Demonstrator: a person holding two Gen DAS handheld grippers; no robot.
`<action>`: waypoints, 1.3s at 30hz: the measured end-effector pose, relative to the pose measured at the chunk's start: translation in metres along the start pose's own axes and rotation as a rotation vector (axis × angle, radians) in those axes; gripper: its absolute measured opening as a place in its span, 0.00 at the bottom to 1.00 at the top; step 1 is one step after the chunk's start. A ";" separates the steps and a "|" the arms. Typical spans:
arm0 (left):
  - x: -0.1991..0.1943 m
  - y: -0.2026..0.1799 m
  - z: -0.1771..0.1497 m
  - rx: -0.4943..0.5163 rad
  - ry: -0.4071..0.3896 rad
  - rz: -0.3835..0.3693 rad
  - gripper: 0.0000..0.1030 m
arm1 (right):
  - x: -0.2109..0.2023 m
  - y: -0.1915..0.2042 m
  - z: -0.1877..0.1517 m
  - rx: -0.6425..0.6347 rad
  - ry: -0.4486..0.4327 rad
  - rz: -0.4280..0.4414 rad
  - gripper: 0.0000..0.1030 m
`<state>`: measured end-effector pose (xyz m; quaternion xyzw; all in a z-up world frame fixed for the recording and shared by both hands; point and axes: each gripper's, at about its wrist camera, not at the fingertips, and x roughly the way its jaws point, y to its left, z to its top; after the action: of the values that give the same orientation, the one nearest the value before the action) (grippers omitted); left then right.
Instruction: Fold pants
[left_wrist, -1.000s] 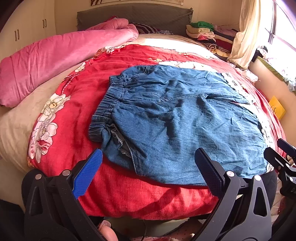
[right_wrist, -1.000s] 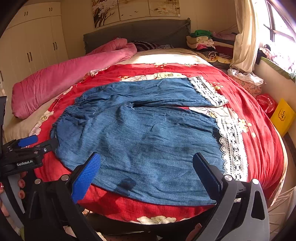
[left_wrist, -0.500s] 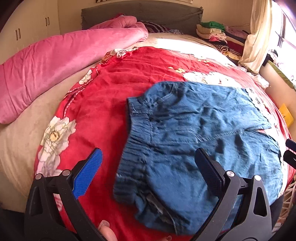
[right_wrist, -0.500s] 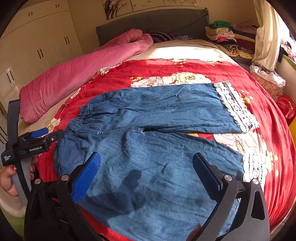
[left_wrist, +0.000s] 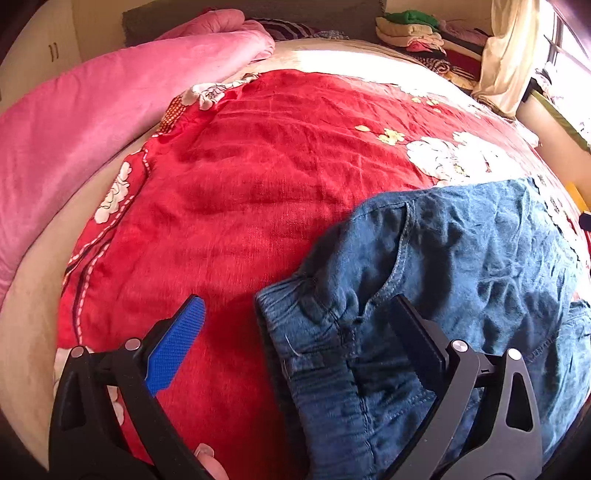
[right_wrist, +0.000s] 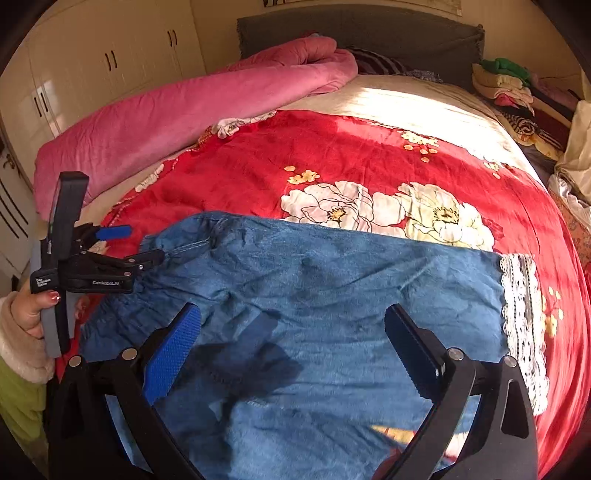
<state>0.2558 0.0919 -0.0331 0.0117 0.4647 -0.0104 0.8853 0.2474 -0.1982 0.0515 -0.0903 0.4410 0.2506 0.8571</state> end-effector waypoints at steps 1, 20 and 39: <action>0.007 0.001 0.002 0.005 0.006 -0.002 0.80 | 0.009 -0.001 0.006 -0.017 0.014 -0.006 0.96; 0.004 0.030 0.012 -0.070 -0.086 -0.273 0.26 | 0.151 0.027 0.068 -0.441 0.231 0.065 0.73; -0.072 0.015 -0.006 0.061 -0.261 -0.288 0.26 | 0.009 0.043 0.031 -0.172 -0.025 0.141 0.05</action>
<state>0.2100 0.1074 0.0227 -0.0296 0.3422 -0.1522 0.9267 0.2524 -0.1467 0.0654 -0.1289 0.4123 0.3480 0.8320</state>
